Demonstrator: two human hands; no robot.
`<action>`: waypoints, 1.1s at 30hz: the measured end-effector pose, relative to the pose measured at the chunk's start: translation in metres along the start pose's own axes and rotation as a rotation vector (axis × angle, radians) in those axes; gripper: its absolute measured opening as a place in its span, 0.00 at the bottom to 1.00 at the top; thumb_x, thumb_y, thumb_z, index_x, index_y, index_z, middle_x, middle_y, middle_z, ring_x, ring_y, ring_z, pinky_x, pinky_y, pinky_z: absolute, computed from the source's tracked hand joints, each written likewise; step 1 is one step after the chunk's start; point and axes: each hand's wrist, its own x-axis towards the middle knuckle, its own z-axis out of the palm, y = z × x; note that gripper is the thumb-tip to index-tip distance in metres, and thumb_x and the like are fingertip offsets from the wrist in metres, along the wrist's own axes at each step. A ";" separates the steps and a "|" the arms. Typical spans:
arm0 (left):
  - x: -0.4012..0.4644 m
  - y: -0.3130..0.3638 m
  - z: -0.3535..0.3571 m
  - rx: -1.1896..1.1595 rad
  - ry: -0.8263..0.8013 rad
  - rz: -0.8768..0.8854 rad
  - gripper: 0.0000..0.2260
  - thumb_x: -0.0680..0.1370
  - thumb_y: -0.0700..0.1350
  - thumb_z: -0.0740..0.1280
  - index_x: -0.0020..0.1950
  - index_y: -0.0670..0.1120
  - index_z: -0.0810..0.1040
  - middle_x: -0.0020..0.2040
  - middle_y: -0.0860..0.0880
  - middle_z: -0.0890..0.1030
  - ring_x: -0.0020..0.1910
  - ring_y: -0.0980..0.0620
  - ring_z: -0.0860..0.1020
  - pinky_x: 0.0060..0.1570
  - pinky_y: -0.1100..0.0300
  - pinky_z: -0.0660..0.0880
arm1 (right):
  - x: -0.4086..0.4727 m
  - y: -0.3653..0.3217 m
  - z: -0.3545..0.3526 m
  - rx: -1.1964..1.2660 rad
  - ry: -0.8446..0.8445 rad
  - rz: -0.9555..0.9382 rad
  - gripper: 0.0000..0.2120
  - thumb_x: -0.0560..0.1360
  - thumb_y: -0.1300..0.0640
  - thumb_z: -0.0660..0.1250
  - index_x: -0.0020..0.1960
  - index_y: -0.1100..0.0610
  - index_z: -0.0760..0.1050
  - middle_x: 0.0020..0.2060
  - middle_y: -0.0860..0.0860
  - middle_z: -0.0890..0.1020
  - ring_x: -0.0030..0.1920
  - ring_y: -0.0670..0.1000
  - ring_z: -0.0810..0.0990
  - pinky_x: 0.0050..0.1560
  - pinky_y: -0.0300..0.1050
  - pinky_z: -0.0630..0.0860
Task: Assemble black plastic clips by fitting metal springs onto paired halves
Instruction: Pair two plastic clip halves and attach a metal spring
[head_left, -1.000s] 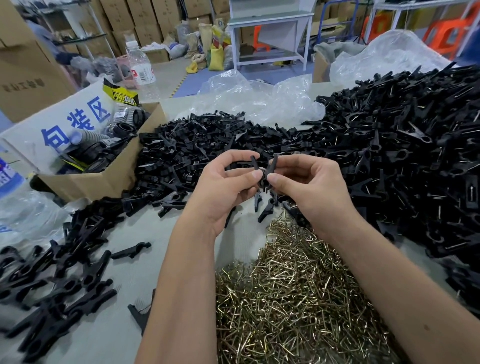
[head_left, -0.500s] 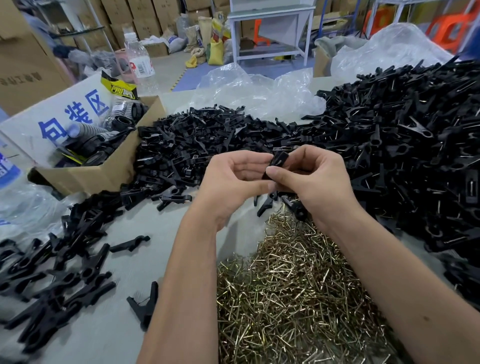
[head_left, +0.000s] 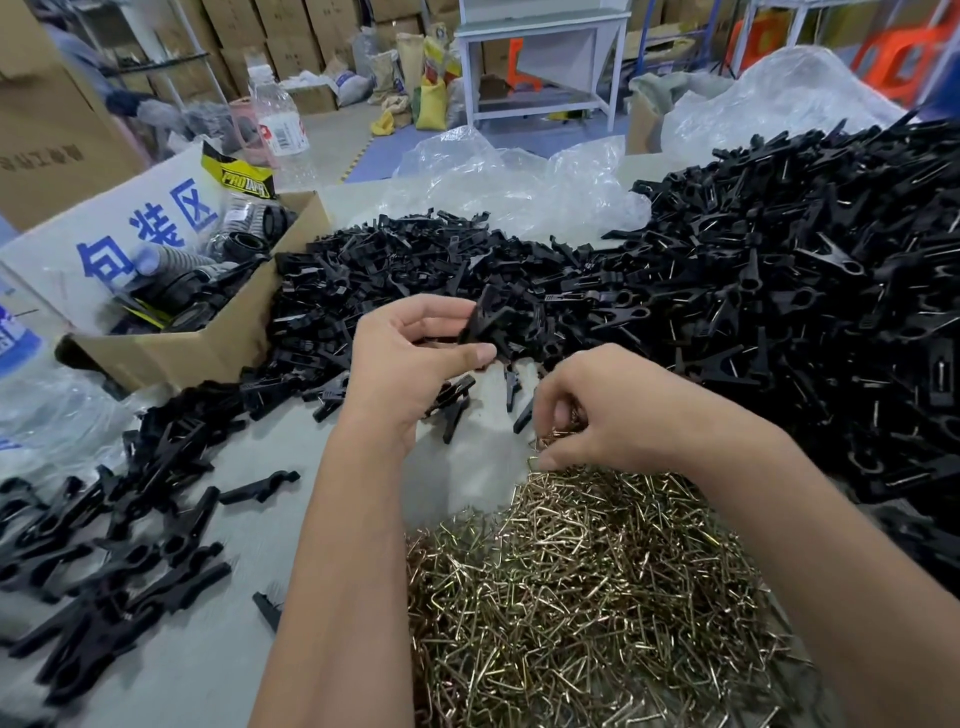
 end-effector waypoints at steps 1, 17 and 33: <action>0.000 0.000 0.000 -0.007 -0.002 0.007 0.17 0.64 0.31 0.82 0.45 0.50 0.87 0.44 0.49 0.87 0.43 0.50 0.86 0.45 0.57 0.83 | 0.000 -0.005 0.001 -0.051 -0.014 0.005 0.09 0.70 0.45 0.81 0.41 0.47 0.83 0.41 0.42 0.82 0.41 0.42 0.80 0.44 0.43 0.78; 0.001 -0.001 -0.003 0.021 -0.120 0.066 0.17 0.63 0.28 0.81 0.41 0.49 0.87 0.38 0.46 0.81 0.39 0.52 0.79 0.46 0.60 0.82 | 0.007 0.011 0.001 1.134 0.530 0.096 0.03 0.79 0.65 0.72 0.47 0.60 0.81 0.37 0.55 0.87 0.32 0.47 0.78 0.30 0.37 0.74; -0.001 -0.001 0.003 0.189 -0.204 0.136 0.17 0.62 0.34 0.85 0.45 0.45 0.86 0.36 0.50 0.80 0.35 0.53 0.79 0.38 0.63 0.80 | 0.008 0.001 0.011 1.244 0.582 0.214 0.04 0.75 0.64 0.76 0.47 0.57 0.88 0.38 0.51 0.87 0.35 0.44 0.82 0.35 0.34 0.76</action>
